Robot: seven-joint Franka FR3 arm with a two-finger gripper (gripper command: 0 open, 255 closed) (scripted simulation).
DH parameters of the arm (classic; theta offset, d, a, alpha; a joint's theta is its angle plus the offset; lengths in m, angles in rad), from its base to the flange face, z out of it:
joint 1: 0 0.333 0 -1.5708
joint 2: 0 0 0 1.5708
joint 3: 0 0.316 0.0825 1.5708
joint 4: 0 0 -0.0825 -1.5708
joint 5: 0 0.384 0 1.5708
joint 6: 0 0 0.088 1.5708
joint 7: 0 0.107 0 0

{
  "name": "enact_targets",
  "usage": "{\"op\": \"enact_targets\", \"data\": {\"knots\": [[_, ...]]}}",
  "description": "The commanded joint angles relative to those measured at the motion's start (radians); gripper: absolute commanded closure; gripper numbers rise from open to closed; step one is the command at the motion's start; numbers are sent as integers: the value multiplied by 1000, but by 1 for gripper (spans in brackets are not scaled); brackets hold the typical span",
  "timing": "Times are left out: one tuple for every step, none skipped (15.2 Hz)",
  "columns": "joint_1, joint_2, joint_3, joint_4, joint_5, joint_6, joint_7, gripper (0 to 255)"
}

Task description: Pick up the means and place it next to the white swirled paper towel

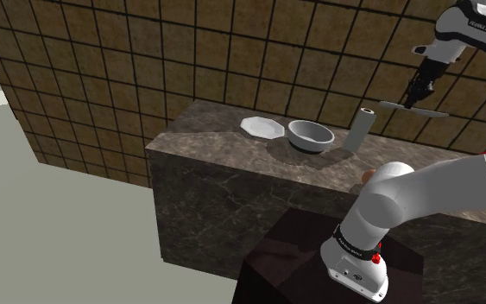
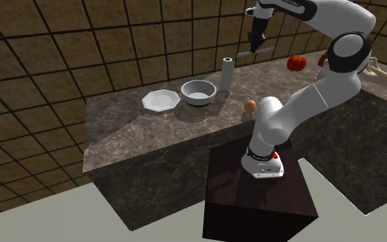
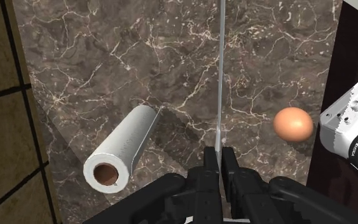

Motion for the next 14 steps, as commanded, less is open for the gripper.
{"op": "enact_targets", "data": {"knots": [[-2,-7,-9,-22,-8,19,1,255],[-5,-13,-12,-38,-12,30,3,255],[-9,-18,-14,-54,-16,41,5,255],[-12,-24,-17,-69,-21,51,8,255],[-15,-29,-21,-84,-25,62,10,255],[-17,-34,-24,-99,-29,73,12,255],[-20,-38,-28,-114,-34,84,14,255],[-23,-43,-32,-128,-38,94,17,255],[-25,-47,-36,-143,-43,105,19,255],[-28,-52,-40,-157,-48,116,21,255],[-30,-56,-44,-171,-52,127,23,255],[-32,-60,-49,-184,-57,138,25,255],[-34,-63,-54,-198,-62,148,26,255],[-36,-67,-59,-211,-67,159,28,255]]}}
